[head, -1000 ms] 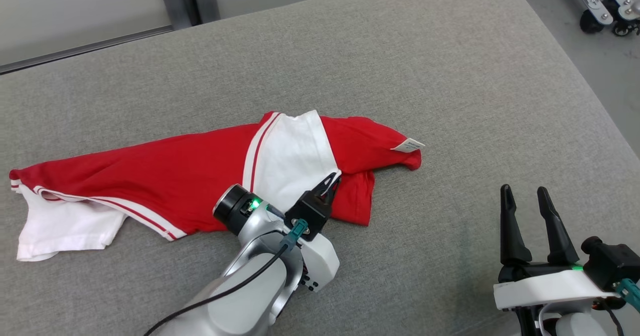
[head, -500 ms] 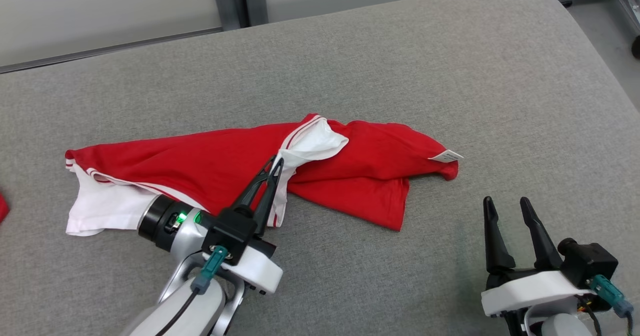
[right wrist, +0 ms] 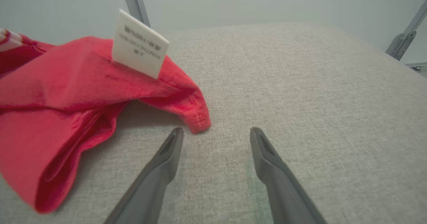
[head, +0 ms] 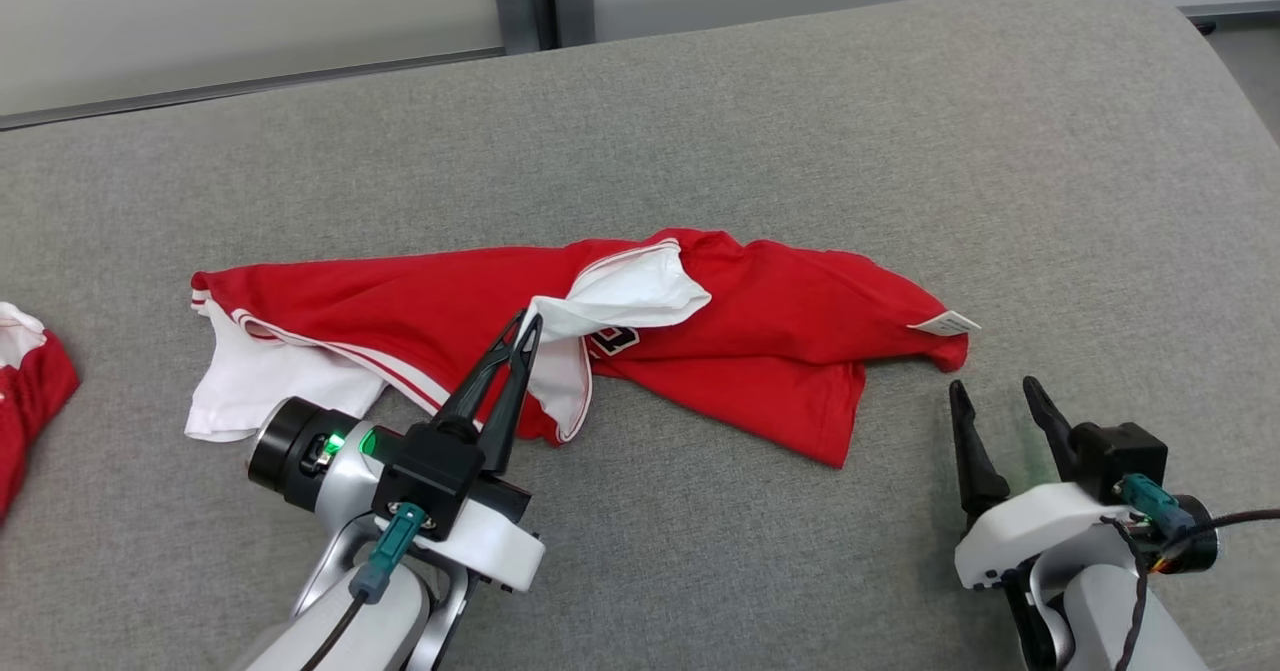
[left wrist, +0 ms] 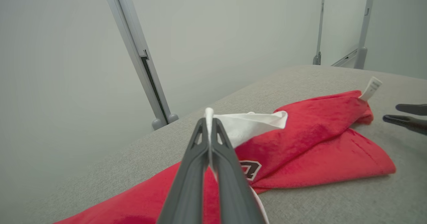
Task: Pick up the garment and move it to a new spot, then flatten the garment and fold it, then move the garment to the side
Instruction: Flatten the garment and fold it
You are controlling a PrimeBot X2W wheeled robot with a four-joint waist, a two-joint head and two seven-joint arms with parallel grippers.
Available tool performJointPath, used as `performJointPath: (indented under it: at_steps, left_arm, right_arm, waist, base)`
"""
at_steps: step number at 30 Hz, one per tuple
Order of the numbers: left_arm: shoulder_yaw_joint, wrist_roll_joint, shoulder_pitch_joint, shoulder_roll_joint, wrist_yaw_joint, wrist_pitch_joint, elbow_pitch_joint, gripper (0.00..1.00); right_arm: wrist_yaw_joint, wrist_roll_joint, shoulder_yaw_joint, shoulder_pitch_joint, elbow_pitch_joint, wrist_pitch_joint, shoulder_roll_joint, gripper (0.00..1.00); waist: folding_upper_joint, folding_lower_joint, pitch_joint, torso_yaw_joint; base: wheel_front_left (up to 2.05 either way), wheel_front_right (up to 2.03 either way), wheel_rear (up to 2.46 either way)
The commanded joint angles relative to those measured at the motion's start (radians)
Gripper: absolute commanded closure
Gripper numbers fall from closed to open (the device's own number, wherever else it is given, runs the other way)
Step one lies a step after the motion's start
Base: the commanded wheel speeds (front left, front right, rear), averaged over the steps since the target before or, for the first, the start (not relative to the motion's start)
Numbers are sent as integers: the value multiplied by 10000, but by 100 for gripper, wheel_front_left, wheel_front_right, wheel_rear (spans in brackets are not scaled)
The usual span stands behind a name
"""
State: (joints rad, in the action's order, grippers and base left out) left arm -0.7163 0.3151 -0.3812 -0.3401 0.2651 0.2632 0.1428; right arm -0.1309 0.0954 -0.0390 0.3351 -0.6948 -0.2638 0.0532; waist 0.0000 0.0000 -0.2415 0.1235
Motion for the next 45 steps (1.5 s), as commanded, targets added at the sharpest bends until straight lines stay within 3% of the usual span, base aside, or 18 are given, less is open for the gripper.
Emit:
performJointPath:
  at_steps: [1, 6, 7, 11, 12, 13, 14, 20, 25, 29, 34, 39, 42, 45]
  left_arm:
    - [54, -69, -210, -63, -34, 20, 11, 100]
    - [103, -131, -348, -83, -57, 20, 11, 100]
    - [131, -145, -394, -97, -49, 21, 1, 100]
    - [203, -164, -451, -162, -19, 21, 8, 100]
    - [227, -165, -479, -178, -2, 21, 2, 100]
    - [263, -163, -518, -198, 16, 21, -5, 100]
    - [297, -167, -555, -226, 37, 21, -6, 100]
    - [670, -222, -854, -584, 122, 21, -168, 100]
    - [1079, -699, -2097, -1440, -114, -165, -513, 100]
    - [1408, -1203, -3816, -2220, -580, -655, -885, 100]
    - [1573, -1790, -6693, -2701, -1622, -945, -362, 100]
    - [1455, -2382, -9837, -2128, -2366, -449, 1497, 100]
    - [1301, -2948, -11607, -1751, -2447, -131, 2945, 100]
    - [1024, -3736, -12777, -1722, -2232, -16, 3731, 100]
  right_arm:
    - [4, -17, 28, 276, -151, -7, 18, 0]
    - [4, -71, 73, 614, -555, -9, 11, 0]
    - [4, -99, 81, 687, -620, -7, 11, 4]
    - [4, -172, 147, 853, -735, -7, 13, 63]
    - [4, -205, 146, 877, -747, -7, 14, 71]
    - [4, -231, 153, 924, -762, -7, 26, 89]
    - [4, -254, 170, 976, -781, -7, 48, 100]
    - [4, -625, 551, 1163, -302, -9, 312, 100]
    - [5, -1004, 545, 1698, 669, -7, 903, 100]
    - [5, -1331, 96, 2910, 1106, -9, 1675, 100]
    - [5, -1484, -958, 5206, 682, -7, 2885, 100]
    - [7, -1350, -1984, 8087, -121, -9, 3686, 100]
    - [7, -1353, -2465, 9696, -727, -9, 3739, 100]
    - [8, -1459, -2554, 10597, -945, -9, 3694, 100]
  waist:
    - [0, 0, -65, -86]
    - [0, 0, -220, -249]
    - [0, 0, -259, -280]
    - [0, 0, -414, -380]
    - [0, 0, -444, -395]
    - [0, 0, -487, -410]
    - [0, 0, -521, -420]
    - [0, 0, -641, -466]
    - [0, 0, -755, -429]
    - [0, 0, -1003, -332]
    - [0, 0, -1674, -276]
    - [0, 0, -2458, -218]
    - [0, 0, -2706, -57]
    - [0, 0, -2752, 76]
  base:
    - [0, 0, 0]
    - [0, 0, 0]
    - [0, 0, 0]
    - [0, 0, 0]
    - [0, 0, 0]
    - [0, 0, 0]
    - [0, 0, 0]
    - [0, 0, 0]
    - [0, 0, 0]
    - [0, 0, 0]
    - [0, 0, 0]
    - [0, 0, 0]
    - [0, 0, 0]
    - [0, 0, 0]
